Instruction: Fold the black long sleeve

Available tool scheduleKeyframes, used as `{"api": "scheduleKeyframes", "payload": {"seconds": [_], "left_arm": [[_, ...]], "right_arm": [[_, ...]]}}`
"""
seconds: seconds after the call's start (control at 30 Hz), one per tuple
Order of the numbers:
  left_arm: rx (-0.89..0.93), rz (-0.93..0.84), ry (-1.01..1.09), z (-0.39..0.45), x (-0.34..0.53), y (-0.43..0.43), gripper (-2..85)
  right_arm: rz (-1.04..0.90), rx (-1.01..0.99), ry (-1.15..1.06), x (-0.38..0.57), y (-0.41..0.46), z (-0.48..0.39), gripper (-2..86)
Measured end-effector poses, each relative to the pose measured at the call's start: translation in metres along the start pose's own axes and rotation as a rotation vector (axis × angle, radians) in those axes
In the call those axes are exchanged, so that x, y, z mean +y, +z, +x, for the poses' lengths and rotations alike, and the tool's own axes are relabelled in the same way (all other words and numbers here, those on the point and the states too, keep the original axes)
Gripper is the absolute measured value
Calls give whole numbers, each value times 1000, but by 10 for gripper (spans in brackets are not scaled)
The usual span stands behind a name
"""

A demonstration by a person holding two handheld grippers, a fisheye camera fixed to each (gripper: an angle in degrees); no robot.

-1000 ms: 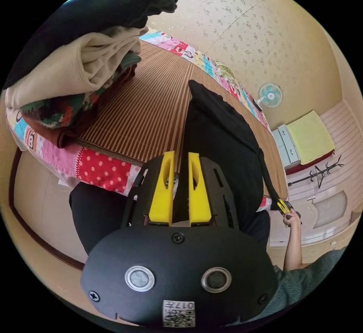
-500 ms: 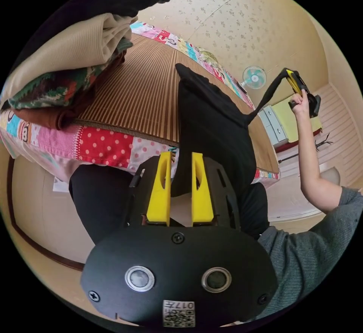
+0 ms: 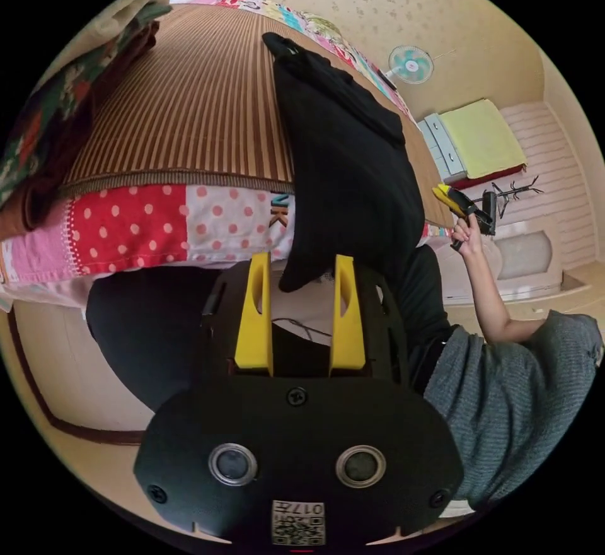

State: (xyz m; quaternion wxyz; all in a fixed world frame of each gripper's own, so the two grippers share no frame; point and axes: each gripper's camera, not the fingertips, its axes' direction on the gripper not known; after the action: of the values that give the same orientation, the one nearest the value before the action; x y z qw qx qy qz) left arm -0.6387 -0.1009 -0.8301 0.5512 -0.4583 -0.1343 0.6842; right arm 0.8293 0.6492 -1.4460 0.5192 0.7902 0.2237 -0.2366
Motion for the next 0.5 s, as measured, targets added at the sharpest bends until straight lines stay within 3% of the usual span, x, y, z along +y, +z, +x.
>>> {"api": "scheduleKeyframes", "payload": {"seconds": [0.07, 0.23, 0.33, 0.5], "left_arm": [[4, -141, -18, -8, -17, 20, 136], [-15, -213, -43, -21, -28, 27, 42], [45, -252, 47, -24, -27, 8, 35], [397, -106, 134, -48, -9, -57, 28]], "right_arm": [[-27, 33, 23, 31, -20, 20, 60], [-191, 61, 55, 80, -28, 43, 74], [-320, 68, 23, 86, -6, 42, 80], [-581, 207, -76, 73, 44, 41, 85]]}}
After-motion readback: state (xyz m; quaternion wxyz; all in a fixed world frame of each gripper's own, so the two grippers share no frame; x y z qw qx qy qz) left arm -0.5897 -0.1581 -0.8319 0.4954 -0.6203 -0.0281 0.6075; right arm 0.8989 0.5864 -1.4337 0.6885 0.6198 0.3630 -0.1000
